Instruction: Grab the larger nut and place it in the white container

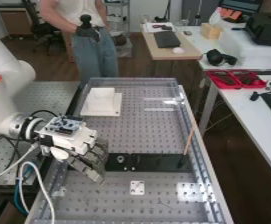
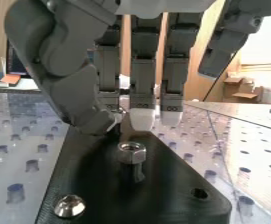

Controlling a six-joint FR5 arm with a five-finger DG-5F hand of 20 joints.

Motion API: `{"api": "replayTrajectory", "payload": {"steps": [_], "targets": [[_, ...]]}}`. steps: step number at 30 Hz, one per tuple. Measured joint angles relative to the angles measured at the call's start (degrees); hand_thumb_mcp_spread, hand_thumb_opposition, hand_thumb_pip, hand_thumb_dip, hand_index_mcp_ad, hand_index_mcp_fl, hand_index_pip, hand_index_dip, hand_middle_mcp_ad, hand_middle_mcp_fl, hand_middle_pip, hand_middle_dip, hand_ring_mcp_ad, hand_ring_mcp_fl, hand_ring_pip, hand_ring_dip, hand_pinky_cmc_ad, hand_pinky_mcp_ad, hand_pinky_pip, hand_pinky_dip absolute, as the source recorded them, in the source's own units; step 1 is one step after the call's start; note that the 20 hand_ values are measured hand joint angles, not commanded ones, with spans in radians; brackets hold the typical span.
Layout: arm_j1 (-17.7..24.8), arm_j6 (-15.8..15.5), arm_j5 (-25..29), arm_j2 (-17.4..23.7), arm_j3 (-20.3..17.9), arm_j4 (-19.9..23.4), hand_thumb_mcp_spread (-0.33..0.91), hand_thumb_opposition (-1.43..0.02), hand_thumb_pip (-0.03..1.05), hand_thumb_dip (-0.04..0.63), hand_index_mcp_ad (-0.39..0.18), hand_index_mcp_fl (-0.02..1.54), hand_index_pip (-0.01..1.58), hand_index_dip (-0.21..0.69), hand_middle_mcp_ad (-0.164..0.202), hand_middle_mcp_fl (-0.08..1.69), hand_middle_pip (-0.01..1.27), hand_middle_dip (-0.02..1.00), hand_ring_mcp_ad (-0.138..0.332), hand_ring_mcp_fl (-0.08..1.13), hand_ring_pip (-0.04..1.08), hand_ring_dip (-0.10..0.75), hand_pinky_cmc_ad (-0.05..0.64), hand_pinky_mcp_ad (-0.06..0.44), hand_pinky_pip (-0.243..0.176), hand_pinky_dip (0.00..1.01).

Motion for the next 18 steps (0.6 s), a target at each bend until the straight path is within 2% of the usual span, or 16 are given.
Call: {"api": "replayTrajectory", "payload": {"steps": [6, 7, 10, 18], "targets": [[0.09, 0.31, 0.45, -0.19, 0.04, 0.13, 0.45, -0.87, 0.75, 0.353, -0.155, 0.28, 1.43, -0.068, 0.0, 0.44, 1.09, 0.77, 0.033, 0.35, 0.72, 0.496, 0.29, 0.215, 0.021, 0.31], [0.09, 0.33, 0.46, -0.21, 0.03, 0.16, 0.44, -0.87, 0.75, 0.353, -0.155, 0.28, 1.43, -0.061, 0.0, 0.44, 1.09, 0.77, 0.033, 0.35, 0.72, 0.499, 0.29, 0.216, 0.035, 0.31], [0.06, 0.51, 0.47, -0.34, 0.0, 0.68, 0.44, -0.88, 0.75, 0.349, -0.155, 0.3, 1.41, -0.058, 0.0, 0.45, 1.08, 0.77, 0.03, 0.36, 0.72, 0.511, 0.29, 0.216, 0.037, 0.29], [0.0, 0.79, 0.53, -0.5, 0.18, 0.67, 0.45, -0.88, 0.75, 0.349, -0.155, 0.31, 1.42, -0.047, 0.0, 0.45, 1.05, 0.77, 0.03, 0.36, 0.67, 0.518, 0.29, 0.215, 0.037, 0.27]]}}
